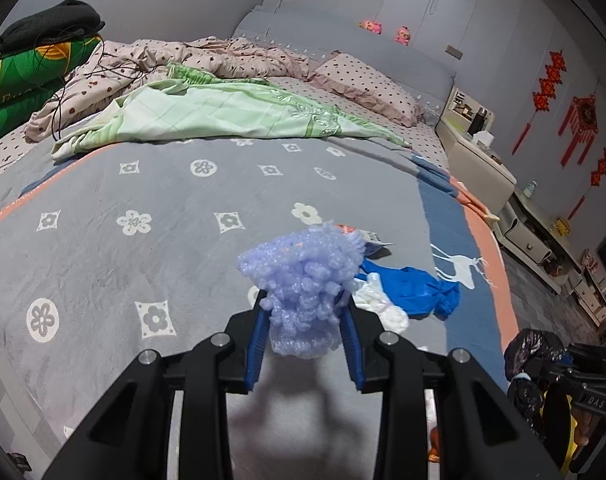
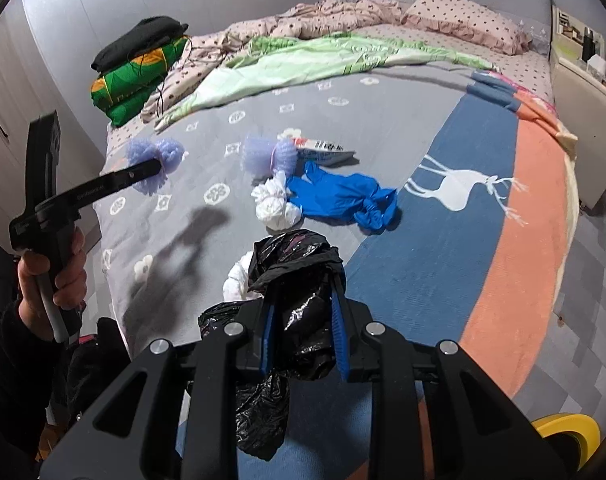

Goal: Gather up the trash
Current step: 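Carry the lilac ball with the left tool while the right tool carries the black bag to the bin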

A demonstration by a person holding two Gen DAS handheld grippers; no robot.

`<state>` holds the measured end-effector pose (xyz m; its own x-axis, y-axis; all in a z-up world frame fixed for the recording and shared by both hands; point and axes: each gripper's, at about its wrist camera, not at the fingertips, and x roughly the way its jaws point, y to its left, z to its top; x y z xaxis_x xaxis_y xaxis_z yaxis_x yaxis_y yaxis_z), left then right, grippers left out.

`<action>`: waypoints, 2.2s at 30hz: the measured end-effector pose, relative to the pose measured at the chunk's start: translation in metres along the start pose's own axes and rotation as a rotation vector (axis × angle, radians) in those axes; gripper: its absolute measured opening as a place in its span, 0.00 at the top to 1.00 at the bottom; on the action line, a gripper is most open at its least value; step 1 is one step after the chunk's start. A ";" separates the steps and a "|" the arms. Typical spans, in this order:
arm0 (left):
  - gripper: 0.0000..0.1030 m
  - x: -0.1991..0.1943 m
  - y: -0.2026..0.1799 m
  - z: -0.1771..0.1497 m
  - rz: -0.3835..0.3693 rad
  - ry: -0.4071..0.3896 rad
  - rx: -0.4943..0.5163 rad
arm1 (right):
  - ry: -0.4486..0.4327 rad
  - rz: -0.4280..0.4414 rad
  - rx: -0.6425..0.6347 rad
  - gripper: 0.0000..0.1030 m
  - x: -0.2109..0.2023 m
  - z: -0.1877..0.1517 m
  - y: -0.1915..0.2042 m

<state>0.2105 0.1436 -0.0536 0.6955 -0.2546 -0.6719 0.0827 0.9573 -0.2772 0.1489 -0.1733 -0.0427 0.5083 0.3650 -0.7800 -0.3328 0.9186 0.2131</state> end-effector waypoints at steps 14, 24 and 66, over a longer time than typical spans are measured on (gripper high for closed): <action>0.70 -0.031 -0.054 -0.008 -0.047 -0.026 0.082 | -0.113 -0.012 0.018 0.77 -0.065 -0.011 -0.010; 0.70 -0.047 -0.107 -0.018 -0.127 -0.031 0.135 | -0.190 -0.047 0.061 0.77 -0.112 -0.028 -0.032; 0.70 -0.043 -0.344 -0.152 -0.413 0.215 0.551 | -0.299 -0.300 0.308 0.77 -0.269 -0.173 -0.159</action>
<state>0.0442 -0.1961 -0.0337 0.3790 -0.5775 -0.7230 0.6959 0.6929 -0.1887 -0.0721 -0.4440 0.0310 0.7648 0.0647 -0.6410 0.0886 0.9749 0.2041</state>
